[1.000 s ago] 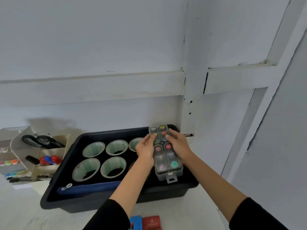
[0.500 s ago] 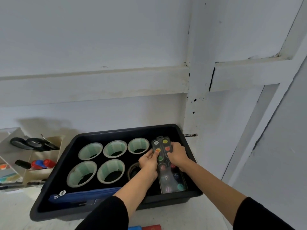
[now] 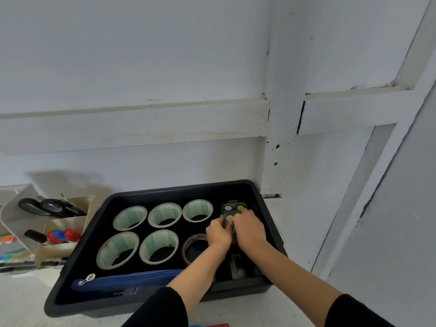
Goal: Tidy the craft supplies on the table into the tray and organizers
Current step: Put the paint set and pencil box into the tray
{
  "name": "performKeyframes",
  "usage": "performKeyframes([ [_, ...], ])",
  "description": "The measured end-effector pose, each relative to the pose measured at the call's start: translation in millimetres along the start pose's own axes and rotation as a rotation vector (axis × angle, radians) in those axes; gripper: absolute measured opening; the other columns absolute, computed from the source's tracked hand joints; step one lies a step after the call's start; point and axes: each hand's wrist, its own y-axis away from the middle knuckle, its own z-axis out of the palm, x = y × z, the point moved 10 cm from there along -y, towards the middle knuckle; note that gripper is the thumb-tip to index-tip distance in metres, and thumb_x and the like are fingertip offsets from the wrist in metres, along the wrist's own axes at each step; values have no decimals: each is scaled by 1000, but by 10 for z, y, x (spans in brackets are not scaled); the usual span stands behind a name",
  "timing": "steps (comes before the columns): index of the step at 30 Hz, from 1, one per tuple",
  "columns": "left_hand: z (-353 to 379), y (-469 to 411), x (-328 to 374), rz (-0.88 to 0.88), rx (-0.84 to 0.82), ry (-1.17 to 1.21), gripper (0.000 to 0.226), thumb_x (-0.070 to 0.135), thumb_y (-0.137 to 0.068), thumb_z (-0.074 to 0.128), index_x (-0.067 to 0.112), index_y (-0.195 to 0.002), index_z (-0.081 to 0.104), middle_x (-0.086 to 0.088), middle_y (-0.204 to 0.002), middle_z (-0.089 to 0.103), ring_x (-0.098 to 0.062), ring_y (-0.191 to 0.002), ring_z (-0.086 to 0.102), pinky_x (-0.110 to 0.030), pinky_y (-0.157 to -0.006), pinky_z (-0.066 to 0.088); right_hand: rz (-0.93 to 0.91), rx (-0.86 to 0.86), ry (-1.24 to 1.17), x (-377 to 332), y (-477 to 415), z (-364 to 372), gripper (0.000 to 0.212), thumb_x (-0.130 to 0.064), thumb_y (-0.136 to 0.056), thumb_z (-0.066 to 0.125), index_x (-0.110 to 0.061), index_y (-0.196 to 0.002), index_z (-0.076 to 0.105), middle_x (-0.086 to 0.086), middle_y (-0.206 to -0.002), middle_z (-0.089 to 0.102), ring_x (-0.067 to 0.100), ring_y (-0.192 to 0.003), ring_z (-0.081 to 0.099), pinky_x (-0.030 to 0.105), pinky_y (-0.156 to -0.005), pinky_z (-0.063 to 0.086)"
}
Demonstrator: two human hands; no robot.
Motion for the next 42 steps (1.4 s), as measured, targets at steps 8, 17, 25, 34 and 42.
performKeyframes([
  [8,71,59,27,-12,-137,-25,39,5,-89,49,11,-127,55,-12,-118,62,-24,-104,59,-33,-89,51,-84,-61,-69,-11,-5,60,32,-7,-86,56,-2,-118,55,15,-129,45,28,-116,43,35,-92,46],
  [17,-599,781,572,320,27,-13,27,1,-89,53,10,-113,61,-2,-105,62,-9,-95,56,-8,-70,39,-134,188,-550,-76,651,-606,27,-4,-91,50,-9,-113,64,4,-111,59,14,-97,59,28,-89,49],
  [25,-1289,1725,391,481,161,116,24,-2,-88,54,16,-100,65,6,-93,67,3,-88,60,-2,-75,43,-350,344,-713,-571,1554,-804,22,0,-87,55,-11,-99,69,0,-94,64,1,-85,55,12,-80,45],
  [34,-1663,2309,-514,323,292,111,23,0,-87,53,17,-98,65,5,-98,64,2,-87,58,-10,-70,48,-346,137,-709,-858,2290,-103,19,-7,-88,54,-14,-102,65,-1,-97,58,7,-92,54,31,-85,49],
  [42,-1425,2494,-1482,32,180,-33,51,56,-91,39,19,-122,55,-2,-121,59,-16,-104,61,-43,-94,50,-39,35,-432,-598,2829,518,53,-49,-96,33,-19,-140,37,2,-150,28,18,-141,19,30,-116,12],
])
